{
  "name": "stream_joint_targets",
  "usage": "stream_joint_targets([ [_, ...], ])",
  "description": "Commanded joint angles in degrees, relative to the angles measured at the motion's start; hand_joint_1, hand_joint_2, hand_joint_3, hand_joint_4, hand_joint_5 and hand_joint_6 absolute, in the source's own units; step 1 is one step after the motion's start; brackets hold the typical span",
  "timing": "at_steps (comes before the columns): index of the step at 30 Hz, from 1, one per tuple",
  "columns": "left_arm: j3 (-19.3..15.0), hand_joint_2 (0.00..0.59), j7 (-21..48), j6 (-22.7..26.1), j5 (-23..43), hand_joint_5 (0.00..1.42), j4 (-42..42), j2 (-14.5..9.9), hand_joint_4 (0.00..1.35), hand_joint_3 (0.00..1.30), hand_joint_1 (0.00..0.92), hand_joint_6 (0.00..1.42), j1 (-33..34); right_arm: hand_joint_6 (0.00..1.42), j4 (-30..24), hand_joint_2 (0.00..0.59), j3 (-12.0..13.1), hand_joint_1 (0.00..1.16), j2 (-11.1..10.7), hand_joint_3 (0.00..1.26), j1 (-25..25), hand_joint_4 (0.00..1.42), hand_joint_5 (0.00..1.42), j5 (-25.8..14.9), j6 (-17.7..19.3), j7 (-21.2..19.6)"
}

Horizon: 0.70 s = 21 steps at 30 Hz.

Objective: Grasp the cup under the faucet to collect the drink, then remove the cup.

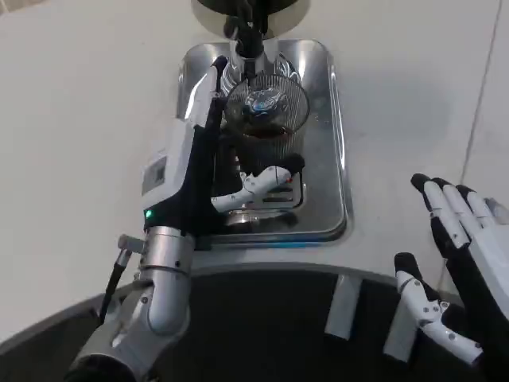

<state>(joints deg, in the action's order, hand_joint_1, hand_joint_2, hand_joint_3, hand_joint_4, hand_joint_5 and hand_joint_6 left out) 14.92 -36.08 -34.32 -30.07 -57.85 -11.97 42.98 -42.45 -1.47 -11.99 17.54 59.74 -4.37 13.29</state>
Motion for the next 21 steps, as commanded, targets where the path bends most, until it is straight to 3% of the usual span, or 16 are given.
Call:
stream_joint_targets([
  [1, 0.9, 0.046, -0.4, 1.1, -0.8, 0.35, -0.7, 0.9, 0.07, 0.04, 0.411, 0.39, -1.0, 0.01, -0.2, 0.55, 0.0, 0.08, 0.0, 0.0, 0.5, 0.0, 0.0, -0.7, -0.5, 0.6],
  [15, 3.5, 0.053, -0.3, 3.7, -2.2, 0.39, -1.9, 1.3, 0.12, 0.09, 0.432, 0.44, 0.8, 0.03, -0.3, 0.55, 0.5, 0.09, -0.2, 0.0, 0.7, 0.0, 0.0, -2.3, -1.1, 1.2],
  [16, 3.8, 0.052, -0.6, 4.3, -2.5, 0.42, -1.9, 1.5, 0.15, 0.11, 0.441, 0.48, 0.9, 0.03, -0.4, 0.55, 0.6, 0.09, -0.2, 0.0, 0.7, 0.0, 0.0, -2.4, -1.3, 1.2],
  [19, 4.5, 0.059, -2.9, 6.3, -3.8, 0.6, -1.6, 2.2, 0.32, 0.24, 0.485, 0.79, 0.8, 0.04, -0.4, 0.551, 0.8, 0.09, -0.2, 0.0, 0.6, 0.0, 0.0, -2.6, -1.6, 1.3],
  [21, 4.8, 0.065, -5.4, 8.3, -4.5, 0.74, -1.5, 3.0, 0.51, 0.39, 0.528, 0.94, 0.7, 0.04, -0.5, 0.552, 0.9, 0.08, -0.2, 0.0, 0.4, 0.0, 0.0, -2.8, -1.9, 1.4],
])
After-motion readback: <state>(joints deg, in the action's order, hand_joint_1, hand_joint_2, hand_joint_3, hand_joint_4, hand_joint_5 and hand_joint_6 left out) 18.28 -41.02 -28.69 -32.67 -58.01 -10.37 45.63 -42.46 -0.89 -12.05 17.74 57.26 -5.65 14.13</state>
